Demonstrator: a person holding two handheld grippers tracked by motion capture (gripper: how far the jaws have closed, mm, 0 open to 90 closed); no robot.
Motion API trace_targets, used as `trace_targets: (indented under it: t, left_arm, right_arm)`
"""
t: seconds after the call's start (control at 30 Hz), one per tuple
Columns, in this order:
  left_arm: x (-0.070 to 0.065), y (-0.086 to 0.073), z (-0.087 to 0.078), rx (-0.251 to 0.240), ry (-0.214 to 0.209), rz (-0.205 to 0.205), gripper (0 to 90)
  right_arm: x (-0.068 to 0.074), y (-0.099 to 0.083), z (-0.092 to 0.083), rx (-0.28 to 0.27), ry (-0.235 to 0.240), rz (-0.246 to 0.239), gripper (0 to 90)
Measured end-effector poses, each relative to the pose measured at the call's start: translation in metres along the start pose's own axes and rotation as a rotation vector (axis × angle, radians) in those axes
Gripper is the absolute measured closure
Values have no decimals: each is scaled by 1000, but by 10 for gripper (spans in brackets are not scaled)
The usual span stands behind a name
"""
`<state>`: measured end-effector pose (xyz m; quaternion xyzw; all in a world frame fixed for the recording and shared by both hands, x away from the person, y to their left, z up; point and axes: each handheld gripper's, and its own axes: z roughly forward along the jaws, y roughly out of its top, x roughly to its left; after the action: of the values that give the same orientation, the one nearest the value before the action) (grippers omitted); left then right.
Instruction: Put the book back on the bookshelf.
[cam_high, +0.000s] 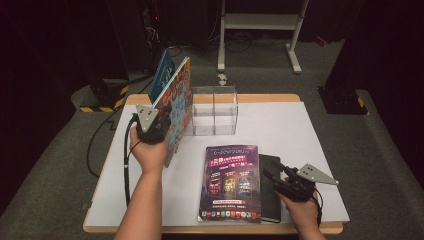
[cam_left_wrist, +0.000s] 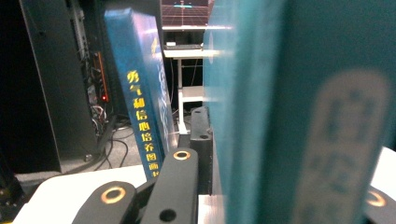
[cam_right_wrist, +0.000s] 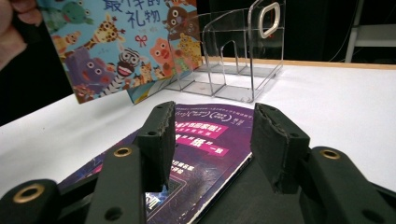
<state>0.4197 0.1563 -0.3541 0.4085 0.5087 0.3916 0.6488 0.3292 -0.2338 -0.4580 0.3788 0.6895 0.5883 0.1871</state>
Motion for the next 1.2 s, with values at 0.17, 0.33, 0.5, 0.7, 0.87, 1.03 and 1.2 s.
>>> trace_targets:
  t: [0.17, 0.33, 0.5, 0.7, 0.87, 1.03, 1.2]
  left_arm:
    - [1, -6, 7, -2, 13, 19, 812]
    - [2, -11, 12, -6, 16, 19, 812]
    - [2, -18, 13, -12, 18, 23, 811]
    - [3, -22, 5, 2, 19, 36, 806]
    - [7, -26, -4, 11, 28, 31, 804]
    - [9, -29, -9, 18, 33, 34, 799]
    - [15, -28, -11, 29, 29, 14, 796]
  right_arm:
    - [0, -1, 0, -1, 6, 9, 494]
    - [0, -1, 0, 2, 9, 14, 494]
    - [0, -2, 1, 7, 9, 13, 494]
    - [0, -3, 2, 11, 11, 12, 494]
    - [2, -3, 2, 11, 15, 7, 494]
    - [4, -4, 4, 18, 17, 5, 493]
    - [5, -5, 5, 27, 18, 0, 491]
